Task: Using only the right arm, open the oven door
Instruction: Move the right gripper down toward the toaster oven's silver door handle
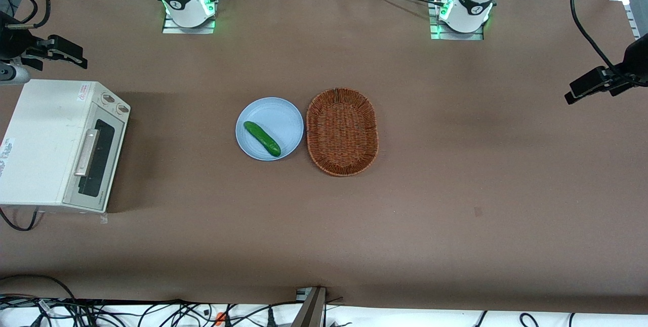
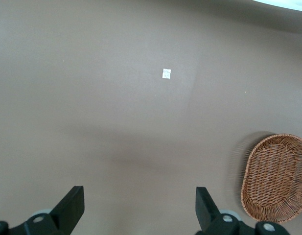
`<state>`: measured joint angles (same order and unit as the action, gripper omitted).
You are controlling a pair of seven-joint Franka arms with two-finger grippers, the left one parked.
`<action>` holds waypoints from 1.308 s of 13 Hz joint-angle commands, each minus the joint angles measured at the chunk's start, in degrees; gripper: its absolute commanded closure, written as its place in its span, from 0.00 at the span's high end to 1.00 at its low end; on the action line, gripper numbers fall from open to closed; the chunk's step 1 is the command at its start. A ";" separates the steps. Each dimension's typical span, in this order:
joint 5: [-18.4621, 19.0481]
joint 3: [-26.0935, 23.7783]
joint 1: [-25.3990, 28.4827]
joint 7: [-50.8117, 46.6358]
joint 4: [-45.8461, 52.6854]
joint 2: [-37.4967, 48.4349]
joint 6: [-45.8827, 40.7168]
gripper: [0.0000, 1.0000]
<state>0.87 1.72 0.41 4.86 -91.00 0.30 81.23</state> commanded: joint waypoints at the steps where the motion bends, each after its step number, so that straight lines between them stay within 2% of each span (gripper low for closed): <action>1: 0.62 -0.22 0.12 0.59 0.82 -0.65 -1.33 1.00; 3: 0.71 -0.22 0.64 -0.19 0.82 -1.26 -1.60 1.00; 4: 0.80 -0.22 0.91 -0.29 0.82 -2.22 -1.60 0.97; 5: 0.88 -0.22 1.34 -0.29 0.73 -3.62 -1.60 0.88; 6: 1.06 -0.22 1.44 -0.55 0.64 -4.85 -1.69 0.79; 8: 2.20 -0.22 1.44 -2.21 -0.49 -7.49 -1.51 0.43; 9: 3.34 -0.22 1.70 -3.70 -0.59 -9.24 -1.25 0.30; 11: 8.32 -0.22 4.85 -7.30 -0.50 -12.58 -0.37 0.10; 13: 13.69 -0.22 7.93 -10.47 -0.50 -15.31 -0.02 0.00; 15: 16.52 -0.22 8.38 -10.57 -0.41 -17.34 0.94 0.00; 17: 22.12 -0.22 8.73 -10.57 -0.41 -19.79 2.70 0.00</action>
<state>18.72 1.50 9.31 -5.38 -91.97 -17.77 82.91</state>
